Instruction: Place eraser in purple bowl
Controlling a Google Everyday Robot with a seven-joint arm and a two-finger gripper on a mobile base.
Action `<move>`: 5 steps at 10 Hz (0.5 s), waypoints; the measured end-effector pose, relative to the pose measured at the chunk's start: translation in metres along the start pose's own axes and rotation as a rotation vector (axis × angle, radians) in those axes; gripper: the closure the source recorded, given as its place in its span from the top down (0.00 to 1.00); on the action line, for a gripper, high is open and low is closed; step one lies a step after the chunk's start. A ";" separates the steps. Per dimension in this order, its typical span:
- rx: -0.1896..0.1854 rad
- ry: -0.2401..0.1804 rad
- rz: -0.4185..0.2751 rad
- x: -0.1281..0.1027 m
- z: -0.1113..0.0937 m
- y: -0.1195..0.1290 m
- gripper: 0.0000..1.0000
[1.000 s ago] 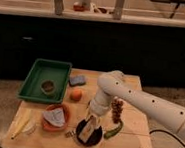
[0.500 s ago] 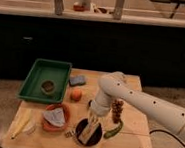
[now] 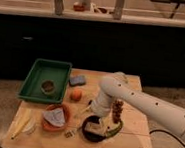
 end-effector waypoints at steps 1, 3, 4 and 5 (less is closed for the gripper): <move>0.003 -0.001 -0.006 -0.002 -0.002 0.000 0.80; 0.001 -0.003 -0.013 -0.002 -0.006 0.000 0.80; -0.003 -0.004 -0.020 -0.002 -0.008 -0.002 0.80; -0.008 -0.006 -0.027 -0.003 -0.010 -0.004 0.80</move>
